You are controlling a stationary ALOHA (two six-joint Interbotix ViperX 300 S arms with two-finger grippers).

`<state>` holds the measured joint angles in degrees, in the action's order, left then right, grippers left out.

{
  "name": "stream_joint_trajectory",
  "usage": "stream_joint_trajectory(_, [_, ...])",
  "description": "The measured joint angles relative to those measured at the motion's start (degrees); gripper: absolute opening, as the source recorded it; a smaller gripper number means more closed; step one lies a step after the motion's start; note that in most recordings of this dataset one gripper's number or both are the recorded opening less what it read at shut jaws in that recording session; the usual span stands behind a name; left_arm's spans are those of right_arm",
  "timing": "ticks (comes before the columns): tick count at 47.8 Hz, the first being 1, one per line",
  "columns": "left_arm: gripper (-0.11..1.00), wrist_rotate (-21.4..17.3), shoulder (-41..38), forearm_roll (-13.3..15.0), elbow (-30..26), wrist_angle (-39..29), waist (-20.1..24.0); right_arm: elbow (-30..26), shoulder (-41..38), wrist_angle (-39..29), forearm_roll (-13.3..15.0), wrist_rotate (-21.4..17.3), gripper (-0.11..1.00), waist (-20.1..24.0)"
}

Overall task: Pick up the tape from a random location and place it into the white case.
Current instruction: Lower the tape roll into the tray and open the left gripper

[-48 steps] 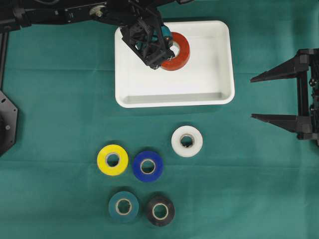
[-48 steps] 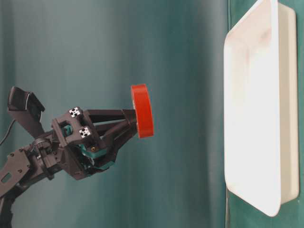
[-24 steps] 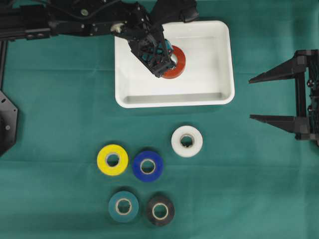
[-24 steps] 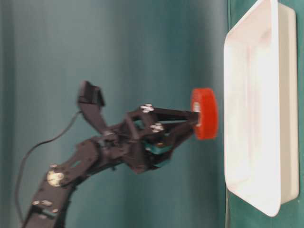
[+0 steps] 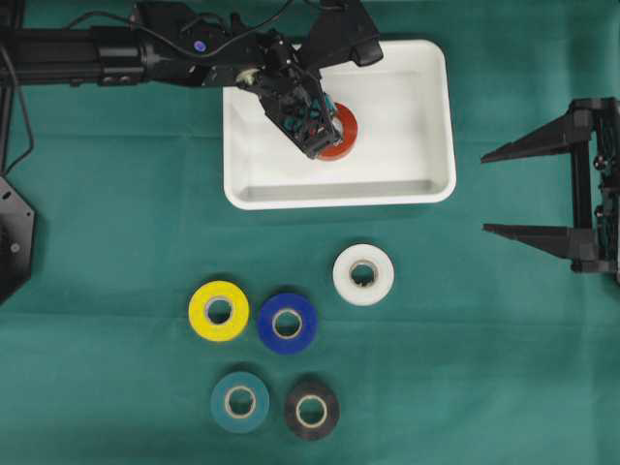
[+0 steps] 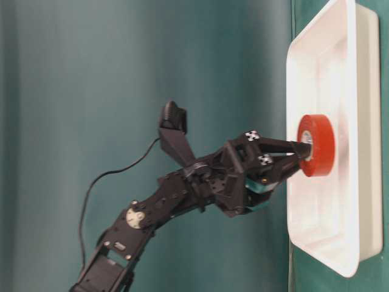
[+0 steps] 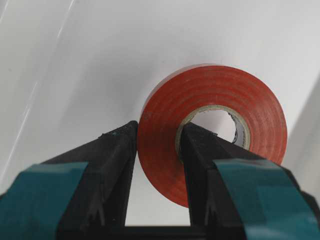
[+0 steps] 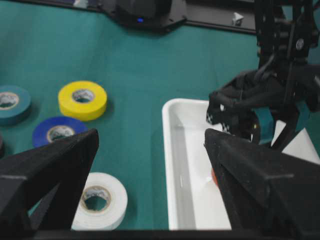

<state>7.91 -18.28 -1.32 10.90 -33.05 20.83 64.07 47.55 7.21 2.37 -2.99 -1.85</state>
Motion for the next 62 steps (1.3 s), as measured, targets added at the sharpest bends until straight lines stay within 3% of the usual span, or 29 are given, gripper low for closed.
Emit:
stream_joint_trajectory(22, [0.25,0.0,-0.62,0.0,0.09,0.35,0.18,0.0,-0.44,0.09,0.0,0.0,0.91,0.0])
stream_joint_trajectory(32, [0.83,0.09,-0.62,0.09,0.7,0.35,0.26,0.0,-0.7,0.0,0.0,0.0,0.91,0.0])
stream_joint_trajectory(37, [0.99,0.09,-0.62,0.18,0.88,0.35,0.26,-0.09,-0.7,0.09,0.0,0.0,0.91,0.0])
stream_joint_trajectory(62, [0.99,0.09,2.46,0.18,0.7,-1.85,0.0,-0.35,-0.79,0.0,0.0,0.0,0.91,0.0])
